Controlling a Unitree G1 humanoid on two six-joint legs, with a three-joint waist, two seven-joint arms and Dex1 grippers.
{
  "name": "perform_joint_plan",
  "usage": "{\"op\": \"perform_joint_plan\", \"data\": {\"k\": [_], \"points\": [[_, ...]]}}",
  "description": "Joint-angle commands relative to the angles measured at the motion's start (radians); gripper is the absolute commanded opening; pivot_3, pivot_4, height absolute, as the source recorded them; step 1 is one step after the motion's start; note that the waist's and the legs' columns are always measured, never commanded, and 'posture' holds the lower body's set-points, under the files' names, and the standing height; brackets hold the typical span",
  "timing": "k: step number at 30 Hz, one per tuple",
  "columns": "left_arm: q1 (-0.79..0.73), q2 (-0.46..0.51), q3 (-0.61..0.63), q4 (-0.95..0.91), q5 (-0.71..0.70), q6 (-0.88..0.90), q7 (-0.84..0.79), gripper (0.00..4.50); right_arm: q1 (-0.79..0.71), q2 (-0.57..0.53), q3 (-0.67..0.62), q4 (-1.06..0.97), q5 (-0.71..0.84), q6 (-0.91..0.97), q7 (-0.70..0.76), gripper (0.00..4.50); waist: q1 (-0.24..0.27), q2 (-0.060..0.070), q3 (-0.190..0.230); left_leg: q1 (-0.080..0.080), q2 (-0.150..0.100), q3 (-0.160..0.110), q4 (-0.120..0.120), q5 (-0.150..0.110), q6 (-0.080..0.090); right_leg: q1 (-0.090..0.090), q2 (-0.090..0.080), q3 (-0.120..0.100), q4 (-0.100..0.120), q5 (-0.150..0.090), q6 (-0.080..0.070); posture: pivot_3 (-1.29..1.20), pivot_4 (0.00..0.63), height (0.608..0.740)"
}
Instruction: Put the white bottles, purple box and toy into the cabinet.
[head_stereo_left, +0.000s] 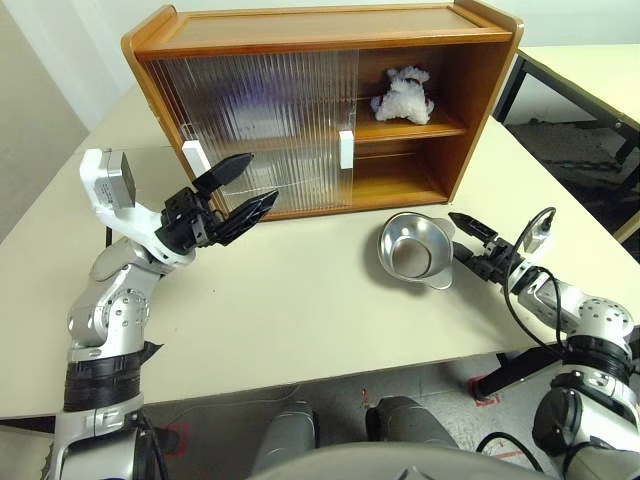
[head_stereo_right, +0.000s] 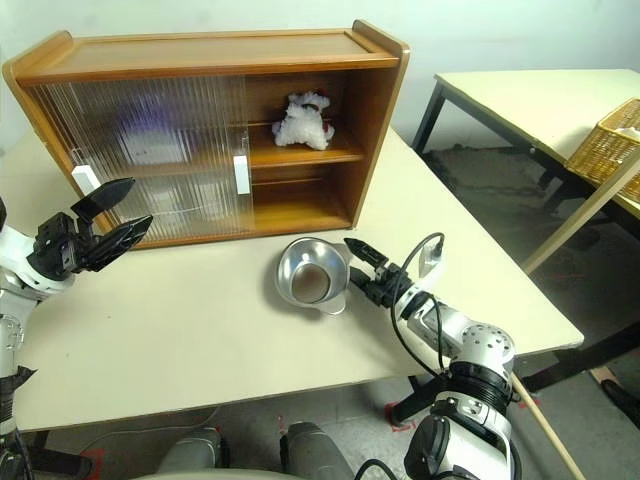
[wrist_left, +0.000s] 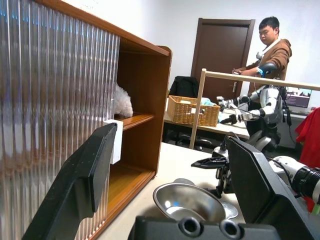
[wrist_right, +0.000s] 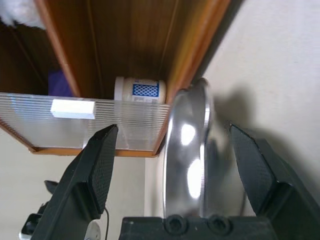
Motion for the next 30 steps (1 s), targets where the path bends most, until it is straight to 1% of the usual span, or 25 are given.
{"op": "perform_joint_plan", "data": {"k": [1, 4, 17, 20, 21, 26, 27, 29, 30], "points": [[-0.008, 0.014, 0.012, -0.007, -0.005, 0.010, -0.002, 4.50, -0.026, -0.013, 0.020, 0.045, -0.035, -0.038, 0.042, 4.45, 0.000, 0.000, 0.000, 0.000, 0.000, 0.000, 0.000, 0.000, 0.000, 0.000, 0.000, 0.000, 0.000, 0.000, 0.000, -0.07, 0.011, 0.740], [-0.005, 0.019, 0.017, -0.011, -0.006, 0.012, -0.003, 4.50, -0.041, -0.014, 0.033, 0.080, -0.058, -0.066, 0.073, 4.45, 0.001, 0.000, 0.000, 0.000, 0.000, 0.000, 0.000, 0.000, 0.000, 0.000, 0.000, 0.000, 0.000, 0.000, 0.000, -0.06, 0.001, 0.740], [-0.004, 0.027, 0.025, -0.019, -0.006, 0.019, -0.002, 4.50, -0.091, -0.016, 0.054, 0.166, -0.112, -0.122, 0.148, 4.45, 0.001, 0.000, 0.000, 0.001, 0.000, 0.000, 0.002, 0.000, 0.001, 0.001, 0.000, -0.001, 0.000, 0.003, 0.001, -0.06, 0.000, 0.740], [-0.005, 0.024, 0.024, -0.020, -0.005, 0.019, 0.000, 4.50, -0.097, -0.016, 0.050, 0.167, -0.115, -0.122, 0.147, 3.85, 0.001, 0.000, 0.000, 0.001, 0.000, 0.000, 0.003, 0.001, 0.001, 0.001, 0.000, -0.001, 0.000, 0.004, 0.000, -0.06, 0.000, 0.740], [-0.005, 0.022, 0.023, -0.021, -0.005, 0.019, 0.001, 4.50, -0.099, -0.017, 0.047, 0.166, -0.115, -0.122, 0.144, 3.53, 0.001, 0.000, 0.000, 0.001, 0.000, 0.000, 0.003, 0.001, 0.001, 0.001, 0.000, -0.001, 0.000, 0.004, 0.000, -0.06, 0.000, 0.740], [-0.008, 0.018, 0.020, -0.019, -0.004, 0.016, 0.003, 4.50, -0.111, -0.018, 0.035, 0.161, -0.113, -0.126, 0.130, 1.56, 0.001, 0.000, -0.001, 0.002, 0.000, 0.000, 0.003, 0.001, 0.001, 0.002, 0.000, -0.001, 0.000, 0.004, 0.000, -0.06, 0.000, 0.740], [-0.009, 0.018, 0.020, -0.018, -0.004, 0.016, 0.003, 4.50, -0.112, -0.018, 0.034, 0.161, -0.112, -0.127, 0.129, 1.25, 0.001, 0.000, -0.001, 0.002, 0.000, 0.000, 0.003, 0.001, 0.001, 0.002, 0.000, -0.001, 0.000, 0.004, 0.000, -0.06, 0.000, 0.740], [-0.012, 0.017, 0.019, -0.017, -0.003, 0.015, 0.003, 4.50, -0.113, -0.020, 0.031, 0.164, -0.112, -0.131, 0.129, 0.41, 0.001, 0.000, -0.001, 0.002, 0.000, 0.000, 0.003, 0.001, 0.001, 0.002, 0.000, -0.001, 0.000, 0.004, 0.000, -0.06, 0.000, 0.740], [-0.012, 0.017, 0.018, -0.016, -0.003, 0.015, 0.003, 4.50, -0.113, -0.021, 0.030, 0.166, -0.113, -0.133, 0.131, 0.10, 0.001, 0.000, -0.001, 0.002, 0.000, 0.000, 0.003, 0.001, 0.001, 0.002, 0.000, -0.001, 0.000, 0.004, 0.000, -0.06, 0.000, 0.740]]}}
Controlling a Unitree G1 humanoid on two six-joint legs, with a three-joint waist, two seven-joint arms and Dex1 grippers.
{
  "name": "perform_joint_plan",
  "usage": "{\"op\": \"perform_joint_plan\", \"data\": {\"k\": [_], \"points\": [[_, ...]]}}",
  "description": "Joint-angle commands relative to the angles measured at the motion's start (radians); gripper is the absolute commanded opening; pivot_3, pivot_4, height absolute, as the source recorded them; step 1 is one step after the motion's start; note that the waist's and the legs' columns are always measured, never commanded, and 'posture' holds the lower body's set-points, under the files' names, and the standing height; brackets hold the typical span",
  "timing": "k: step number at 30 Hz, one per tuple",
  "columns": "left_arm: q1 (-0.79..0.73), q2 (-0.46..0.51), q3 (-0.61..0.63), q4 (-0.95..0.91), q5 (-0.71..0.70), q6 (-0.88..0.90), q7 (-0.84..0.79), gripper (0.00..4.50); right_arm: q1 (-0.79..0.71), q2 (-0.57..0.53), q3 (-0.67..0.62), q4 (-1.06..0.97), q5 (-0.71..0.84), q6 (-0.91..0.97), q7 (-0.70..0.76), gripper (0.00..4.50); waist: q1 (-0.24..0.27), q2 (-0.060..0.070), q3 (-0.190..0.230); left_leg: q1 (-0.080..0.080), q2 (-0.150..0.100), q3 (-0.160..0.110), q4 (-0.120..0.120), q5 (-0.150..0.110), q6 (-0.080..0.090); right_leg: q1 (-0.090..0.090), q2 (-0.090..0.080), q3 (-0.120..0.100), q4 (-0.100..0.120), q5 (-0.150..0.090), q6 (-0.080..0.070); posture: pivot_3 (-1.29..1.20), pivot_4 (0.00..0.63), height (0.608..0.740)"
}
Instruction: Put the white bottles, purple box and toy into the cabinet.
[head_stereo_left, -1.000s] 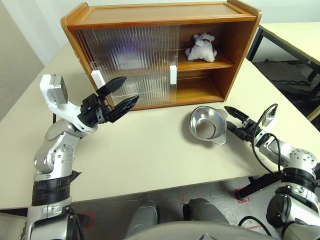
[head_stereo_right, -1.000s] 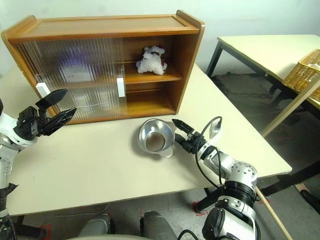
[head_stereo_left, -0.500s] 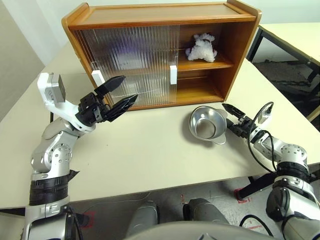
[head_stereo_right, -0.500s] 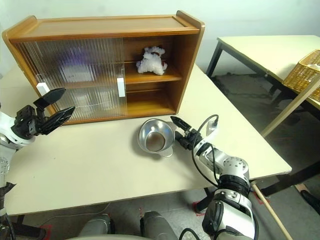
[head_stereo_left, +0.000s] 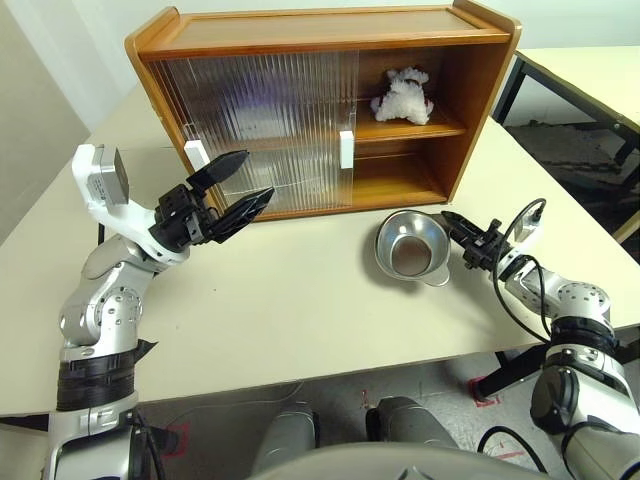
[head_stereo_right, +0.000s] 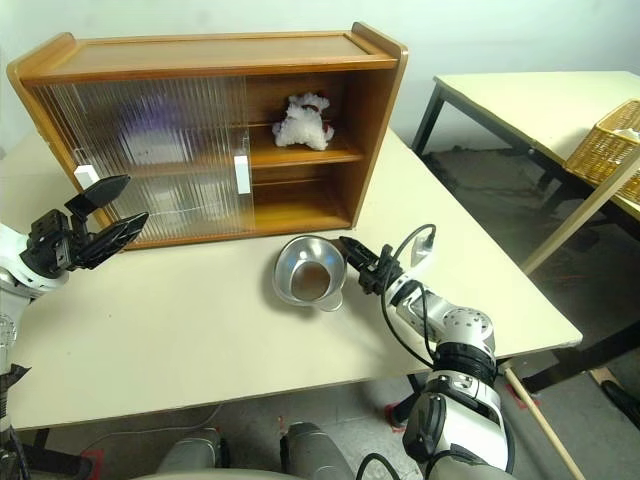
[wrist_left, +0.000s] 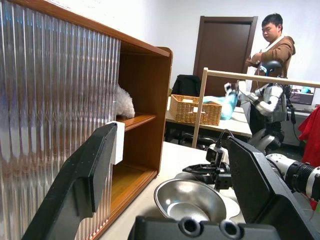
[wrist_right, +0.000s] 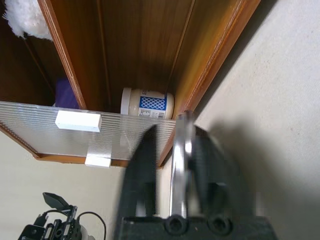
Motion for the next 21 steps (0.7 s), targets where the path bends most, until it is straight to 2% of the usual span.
{"op": "perform_joint_plan", "data": {"k": [1, 9, 21], "points": [[-0.012, 0.002, 0.002, -0.010, -0.002, 0.002, -0.001, 4.50, -0.015, -0.008, -0.009, 0.013, -0.009, -0.009, -0.006, 0.02, 0.000, 0.000, 0.000, 0.000, 0.000, 0.000, 0.000, 0.000, 0.000, 0.000, 0.000, 0.000, 0.000, 0.000, 0.000, -0.06, 0.000, 0.740], [-0.014, 0.001, 0.000, -0.007, 0.002, -0.001, 0.000, 4.50, -0.024, -0.016, -0.020, 0.046, -0.005, -0.024, 0.004, 0.02, 0.000, 0.000, 0.000, 0.000, 0.000, 0.000, 0.000, 0.000, 0.000, 0.001, 0.000, 0.000, 0.000, 0.000, 0.001, -0.06, 0.000, 0.740], [-0.016, -0.001, -0.001, -0.003, 0.003, -0.001, -0.001, 4.50, -0.163, 0.040, -0.120, 0.155, 0.032, -0.106, -0.040, 0.02, -0.001, 0.000, 0.000, 0.001, 0.000, 0.000, 0.000, 0.001, 0.001, 0.001, 0.000, 0.000, 0.000, 0.001, 0.000, -0.06, 0.000, 0.740]]}}
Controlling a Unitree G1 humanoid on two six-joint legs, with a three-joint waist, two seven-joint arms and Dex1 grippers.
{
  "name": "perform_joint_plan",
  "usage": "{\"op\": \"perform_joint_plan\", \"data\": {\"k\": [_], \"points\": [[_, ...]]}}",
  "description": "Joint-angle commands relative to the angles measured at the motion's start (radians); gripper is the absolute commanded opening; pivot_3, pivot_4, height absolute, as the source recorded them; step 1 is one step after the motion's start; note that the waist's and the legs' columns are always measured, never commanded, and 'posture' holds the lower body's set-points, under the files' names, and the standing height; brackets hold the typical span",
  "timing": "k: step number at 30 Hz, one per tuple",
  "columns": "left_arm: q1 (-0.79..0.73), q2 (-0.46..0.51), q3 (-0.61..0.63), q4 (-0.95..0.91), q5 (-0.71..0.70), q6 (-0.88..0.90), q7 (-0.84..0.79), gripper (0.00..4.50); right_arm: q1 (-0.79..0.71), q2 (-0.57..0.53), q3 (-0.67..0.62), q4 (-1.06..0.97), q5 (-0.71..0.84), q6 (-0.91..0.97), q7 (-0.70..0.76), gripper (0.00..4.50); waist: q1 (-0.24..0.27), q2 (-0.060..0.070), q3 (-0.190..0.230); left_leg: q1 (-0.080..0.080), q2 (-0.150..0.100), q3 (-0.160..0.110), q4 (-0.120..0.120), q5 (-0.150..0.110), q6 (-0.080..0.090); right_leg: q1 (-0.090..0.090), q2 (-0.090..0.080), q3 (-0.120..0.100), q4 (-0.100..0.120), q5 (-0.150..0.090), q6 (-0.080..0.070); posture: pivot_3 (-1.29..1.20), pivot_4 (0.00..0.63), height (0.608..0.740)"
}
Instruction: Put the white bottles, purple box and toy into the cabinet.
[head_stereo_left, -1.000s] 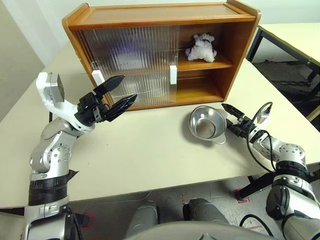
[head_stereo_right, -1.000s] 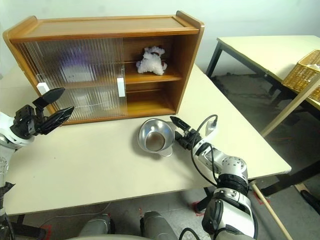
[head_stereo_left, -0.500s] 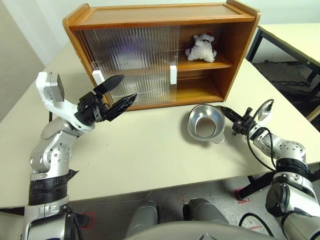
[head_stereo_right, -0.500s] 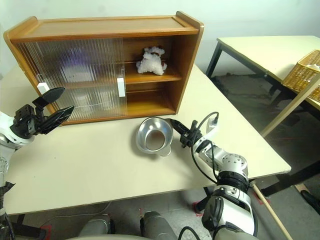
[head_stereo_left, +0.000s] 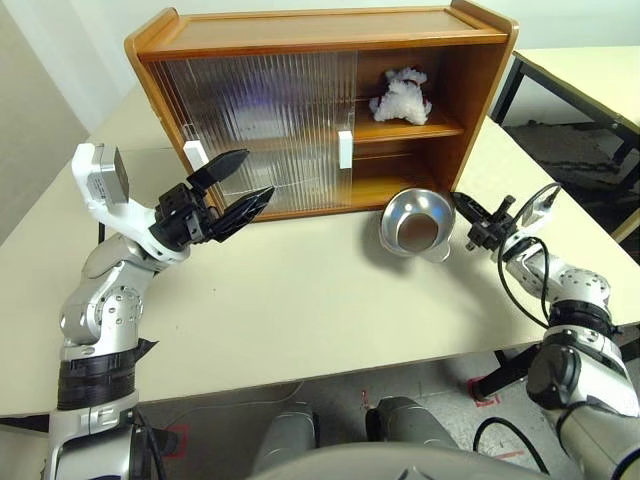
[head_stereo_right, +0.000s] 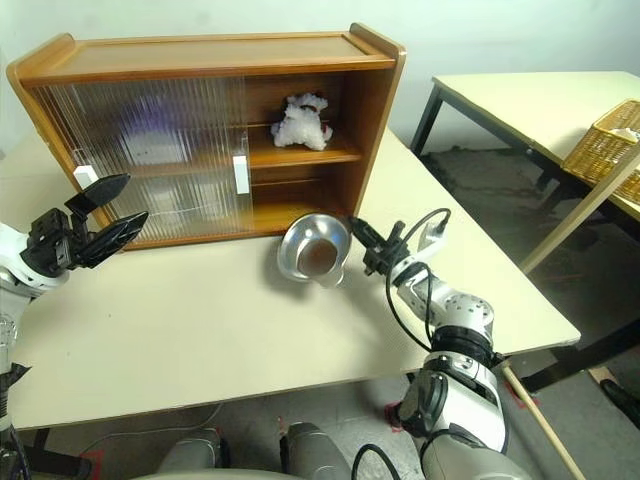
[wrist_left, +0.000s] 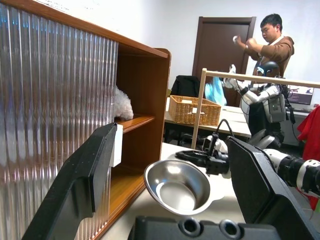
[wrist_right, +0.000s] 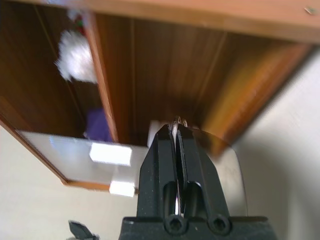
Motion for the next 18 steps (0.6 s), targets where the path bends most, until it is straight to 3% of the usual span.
{"op": "perform_joint_plan", "data": {"k": [1, 12, 18], "points": [[-0.008, 0.000, 0.000, -0.005, 0.003, -0.001, -0.001, 4.50, -0.047, 0.035, -0.019, 0.050, 0.009, -0.049, -0.018, 0.02, 0.000, 0.000, 0.000, 0.000, 0.000, 0.000, 0.000, 0.000, 0.000, 0.000, 0.000, 0.000, 0.000, 0.000, 0.000, -0.06, 0.000, 0.740], [0.012, 0.007, 0.012, -0.034, -0.004, 0.007, 0.014, 4.50, -0.188, 0.112, -0.054, 0.220, -0.021, -0.314, -0.055, 0.02, -0.001, 0.000, 0.000, 0.000, 0.001, 0.000, -0.001, 0.000, 0.000, -0.001, 0.000, 0.000, 0.000, 0.002, -0.002, -0.04, 0.002, 0.740], [0.027, 0.010, 0.021, -0.053, -0.008, 0.010, 0.025, 4.50, -0.263, 0.133, -0.084, 0.358, -0.046, -0.518, -0.065, 0.02, 0.002, 0.000, 0.000, -0.001, 0.001, 0.000, -0.001, 0.000, 0.000, -0.002, 0.000, -0.001, 0.000, 0.006, -0.013, -0.02, 0.004, 0.740]]}}
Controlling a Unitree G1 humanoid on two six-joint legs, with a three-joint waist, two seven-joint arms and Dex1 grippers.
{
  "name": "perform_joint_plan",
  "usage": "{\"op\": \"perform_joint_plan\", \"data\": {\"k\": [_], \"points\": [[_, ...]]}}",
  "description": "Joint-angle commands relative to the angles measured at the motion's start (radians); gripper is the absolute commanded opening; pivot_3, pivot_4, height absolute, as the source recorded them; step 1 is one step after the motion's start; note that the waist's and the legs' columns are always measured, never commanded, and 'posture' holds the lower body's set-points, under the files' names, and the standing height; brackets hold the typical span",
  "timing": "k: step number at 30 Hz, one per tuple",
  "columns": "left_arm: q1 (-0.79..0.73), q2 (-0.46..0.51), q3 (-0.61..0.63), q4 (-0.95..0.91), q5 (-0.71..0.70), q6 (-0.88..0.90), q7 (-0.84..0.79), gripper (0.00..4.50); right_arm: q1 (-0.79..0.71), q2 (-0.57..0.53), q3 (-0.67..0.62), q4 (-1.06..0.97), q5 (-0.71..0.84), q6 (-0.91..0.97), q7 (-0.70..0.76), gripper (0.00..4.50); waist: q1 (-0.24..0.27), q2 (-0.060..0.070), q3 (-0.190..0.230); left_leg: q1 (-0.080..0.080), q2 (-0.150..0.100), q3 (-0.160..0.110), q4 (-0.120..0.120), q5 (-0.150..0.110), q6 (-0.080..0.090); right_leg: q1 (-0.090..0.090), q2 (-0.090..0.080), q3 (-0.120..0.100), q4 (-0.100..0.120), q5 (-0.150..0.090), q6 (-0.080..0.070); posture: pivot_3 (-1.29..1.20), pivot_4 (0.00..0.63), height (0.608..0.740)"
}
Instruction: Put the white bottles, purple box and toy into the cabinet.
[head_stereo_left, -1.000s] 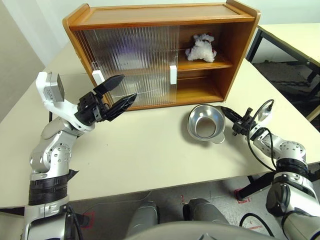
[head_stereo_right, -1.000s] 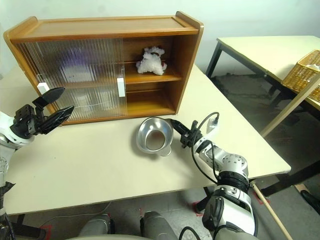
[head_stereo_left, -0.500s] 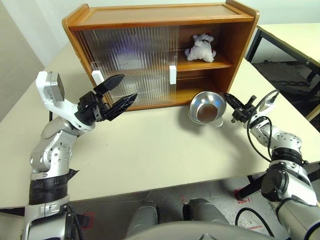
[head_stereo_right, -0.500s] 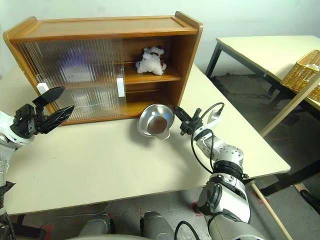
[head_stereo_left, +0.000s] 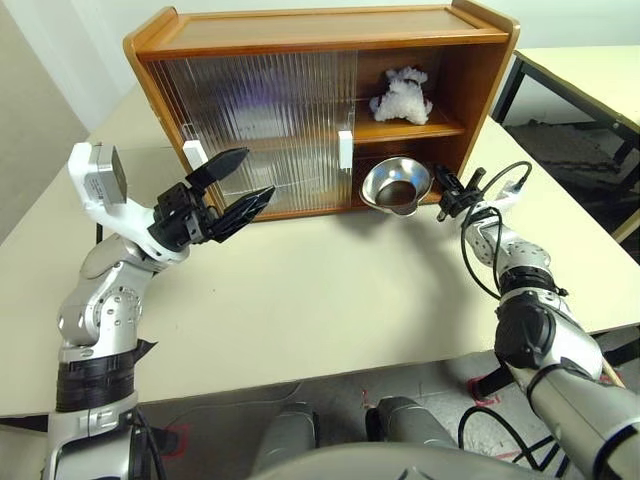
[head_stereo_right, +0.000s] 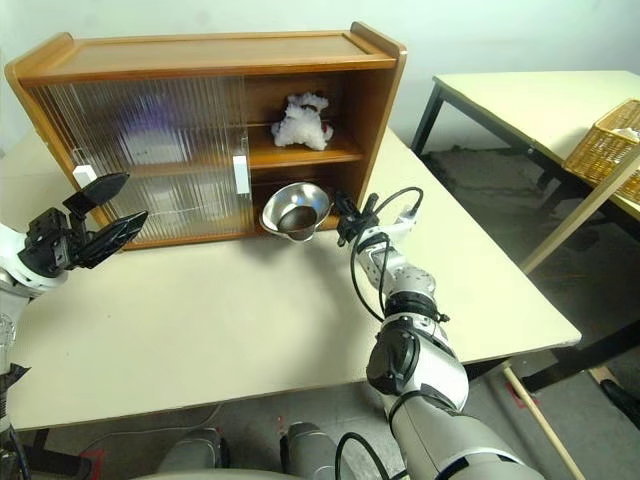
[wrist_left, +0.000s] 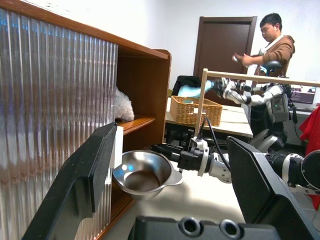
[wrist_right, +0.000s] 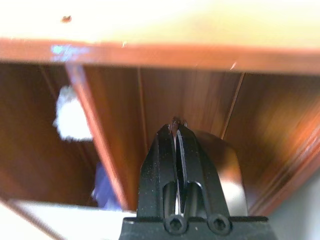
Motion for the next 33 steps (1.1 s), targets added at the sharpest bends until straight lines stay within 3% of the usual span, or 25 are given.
{"op": "perform_joint_plan", "data": {"k": [1, 15, 33], "points": [[0.014, 0.010, 0.013, -0.030, -0.007, 0.009, 0.007, 4.50, -0.044, 0.014, -0.024, 0.071, -0.015, -0.111, -0.010, 0.02, 0.001, 0.000, 0.000, 0.000, 0.000, 0.000, 0.000, 0.000, 0.000, 0.000, 0.000, 0.000, 0.000, 0.000, 0.000, -0.02, 0.004, 0.740], [0.114, 0.035, 0.088, -0.143, -0.036, 0.028, 0.070, 4.50, -0.133, 0.063, -0.065, 0.225, -0.054, -0.382, -0.043, 0.02, 0.025, 0.000, 0.000, -0.001, 0.001, -0.001, -0.002, -0.001, -0.001, -0.002, 0.000, -0.002, 0.000, 0.000, -0.003, 0.10, 0.003, 0.740], [0.143, 0.049, 0.107, -0.177, -0.053, 0.032, 0.102, 4.50, -0.159, 0.072, -0.093, 0.247, -0.080, -0.523, -0.081, 0.02, 0.062, 0.000, 0.000, -0.002, 0.001, -0.002, -0.002, -0.001, -0.002, -0.003, 0.000, -0.002, 0.000, -0.002, -0.007, 0.11, 0.003, 0.740]]}}
